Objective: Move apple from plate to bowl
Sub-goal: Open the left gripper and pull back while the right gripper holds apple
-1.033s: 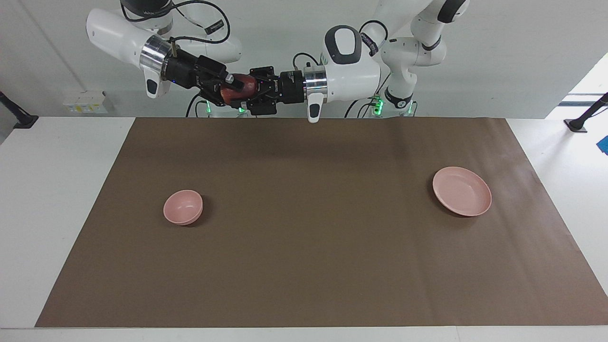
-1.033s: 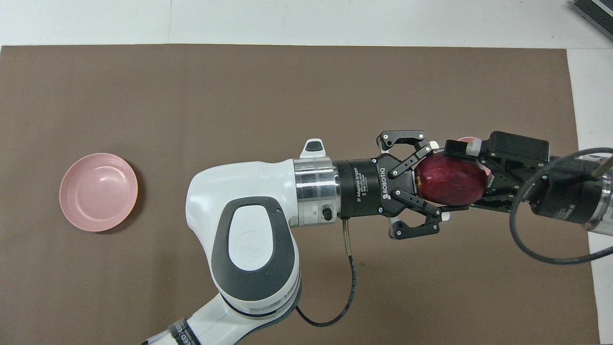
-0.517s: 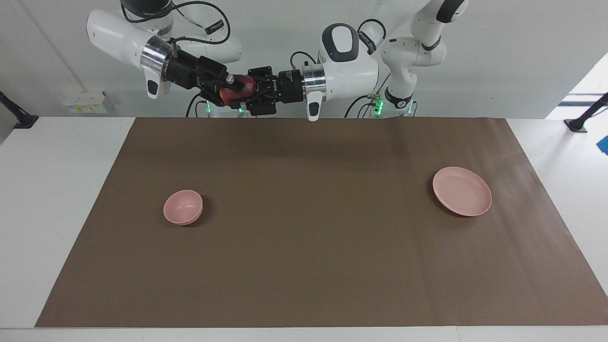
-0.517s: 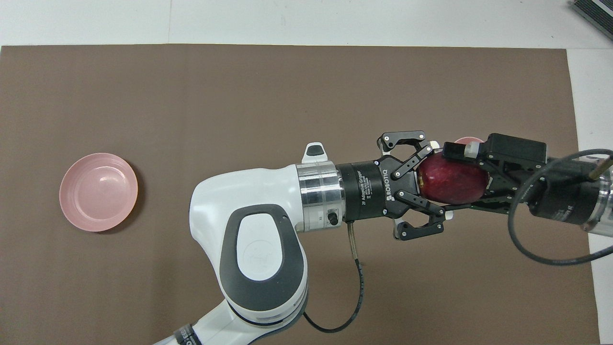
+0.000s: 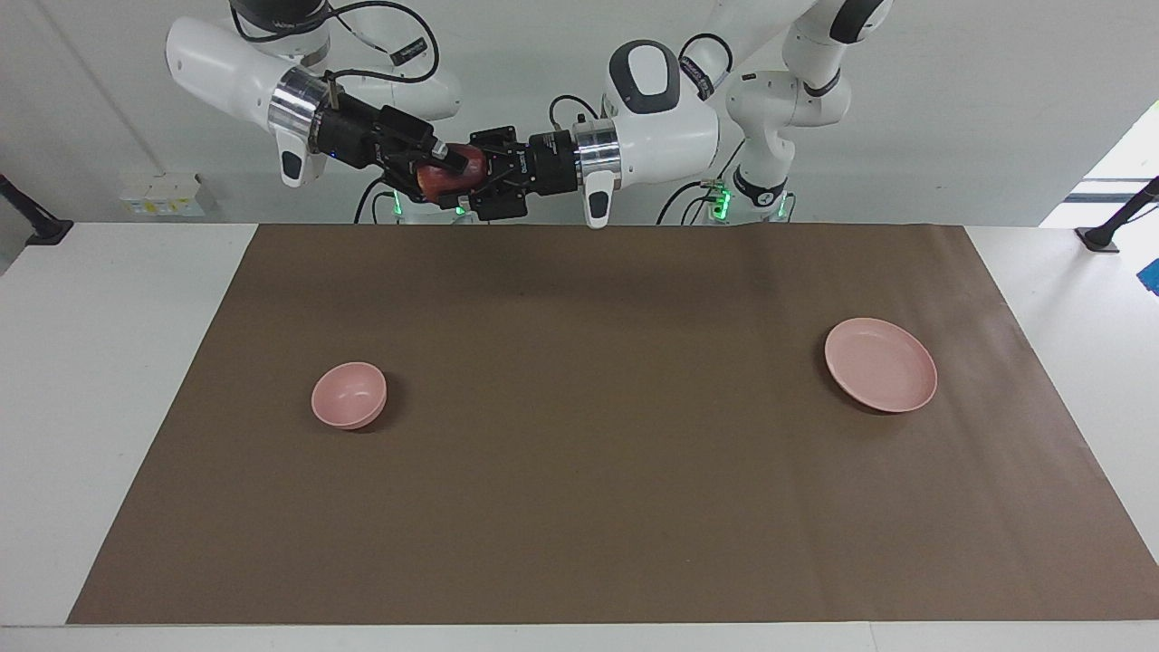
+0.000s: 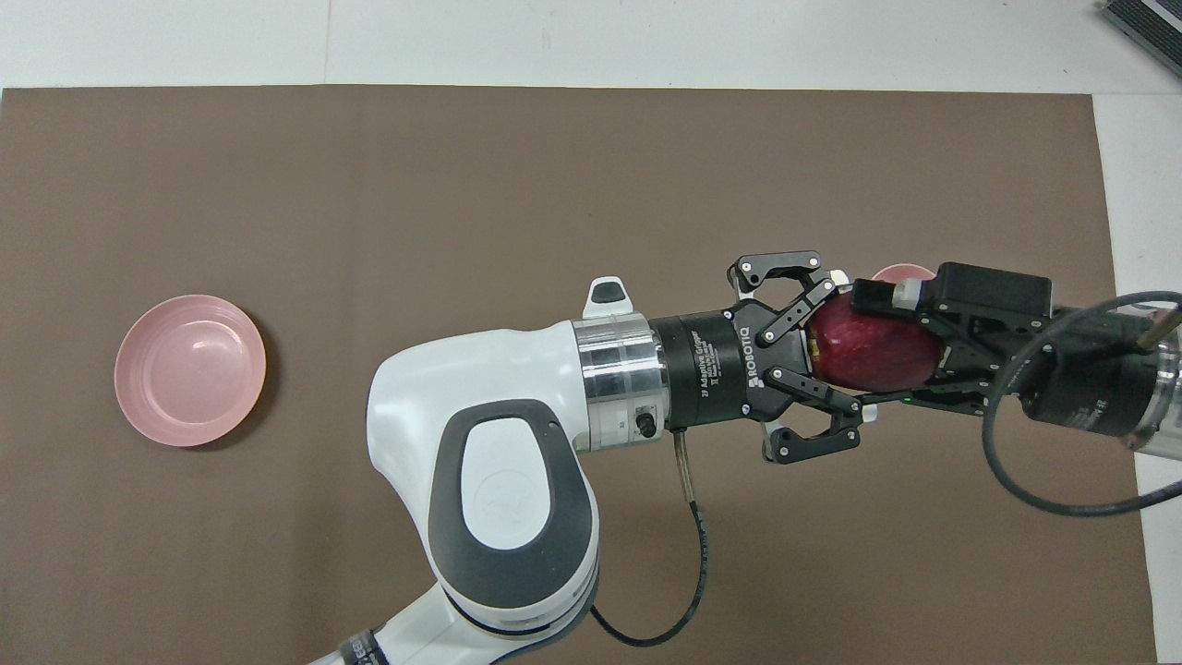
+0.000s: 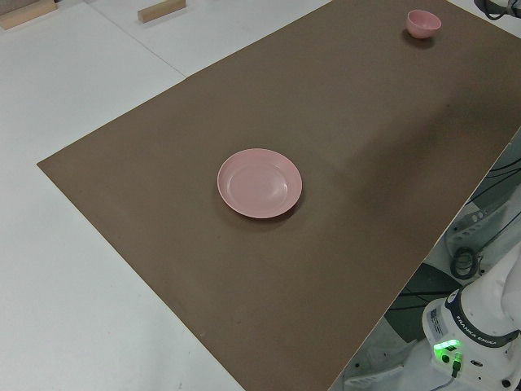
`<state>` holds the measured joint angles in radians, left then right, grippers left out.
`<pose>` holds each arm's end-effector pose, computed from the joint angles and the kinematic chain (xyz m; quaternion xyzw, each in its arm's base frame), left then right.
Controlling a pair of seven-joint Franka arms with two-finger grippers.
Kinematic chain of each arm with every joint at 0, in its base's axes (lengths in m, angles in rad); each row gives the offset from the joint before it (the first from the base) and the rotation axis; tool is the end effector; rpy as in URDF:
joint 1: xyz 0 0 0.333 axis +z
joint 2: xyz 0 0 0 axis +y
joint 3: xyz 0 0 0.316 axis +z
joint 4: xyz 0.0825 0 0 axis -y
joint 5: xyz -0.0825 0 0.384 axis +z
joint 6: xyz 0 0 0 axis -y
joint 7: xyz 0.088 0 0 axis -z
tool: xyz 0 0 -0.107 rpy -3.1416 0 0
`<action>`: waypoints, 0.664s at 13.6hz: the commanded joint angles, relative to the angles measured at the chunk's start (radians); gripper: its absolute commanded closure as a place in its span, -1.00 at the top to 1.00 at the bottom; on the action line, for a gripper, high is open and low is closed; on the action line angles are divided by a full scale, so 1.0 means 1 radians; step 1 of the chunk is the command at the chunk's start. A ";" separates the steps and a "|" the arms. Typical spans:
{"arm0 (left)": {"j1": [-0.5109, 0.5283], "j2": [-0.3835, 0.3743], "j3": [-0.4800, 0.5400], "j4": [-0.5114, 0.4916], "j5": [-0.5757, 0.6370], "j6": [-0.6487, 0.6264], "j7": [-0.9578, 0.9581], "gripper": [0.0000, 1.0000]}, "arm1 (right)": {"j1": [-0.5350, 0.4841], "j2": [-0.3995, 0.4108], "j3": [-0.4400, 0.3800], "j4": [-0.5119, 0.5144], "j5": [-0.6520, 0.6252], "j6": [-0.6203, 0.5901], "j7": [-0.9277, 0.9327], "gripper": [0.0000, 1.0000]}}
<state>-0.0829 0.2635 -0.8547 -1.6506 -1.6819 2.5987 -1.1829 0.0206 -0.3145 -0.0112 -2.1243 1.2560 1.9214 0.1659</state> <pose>0.4538 -0.4850 0.5673 0.4895 0.5373 -0.4666 0.5040 0.4835 0.0707 0.5991 -0.7912 0.2331 0.0048 0.5653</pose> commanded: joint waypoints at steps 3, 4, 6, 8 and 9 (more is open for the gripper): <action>-0.020 0.002 0.005 -0.003 -0.003 0.023 -0.006 0.98 | 0.001 -0.031 0.005 -0.008 0.002 -0.015 0.052 -1.00; -0.020 -0.003 0.005 -0.001 0.002 0.024 -0.003 1.00 | -0.001 -0.031 0.005 -0.008 -0.009 -0.015 0.050 -1.00; -0.018 -0.003 0.005 -0.003 0.004 0.024 -0.007 1.00 | -0.011 -0.026 0.005 -0.006 -0.024 -0.015 0.049 -1.00; -0.011 -0.004 0.006 -0.008 0.004 0.024 -0.014 1.00 | -0.028 -0.025 0.002 -0.005 -0.070 -0.028 0.046 -1.00; -0.003 -0.009 0.008 -0.015 0.004 0.024 -0.018 1.00 | -0.048 -0.020 0.002 0.000 -0.105 -0.053 0.044 -1.00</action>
<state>-0.0860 0.2643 -0.8537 -1.6550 -1.6805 2.6024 -1.1877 0.0124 -0.3186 -0.0115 -2.1244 1.2072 1.9174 0.1854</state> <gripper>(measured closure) 0.000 0.220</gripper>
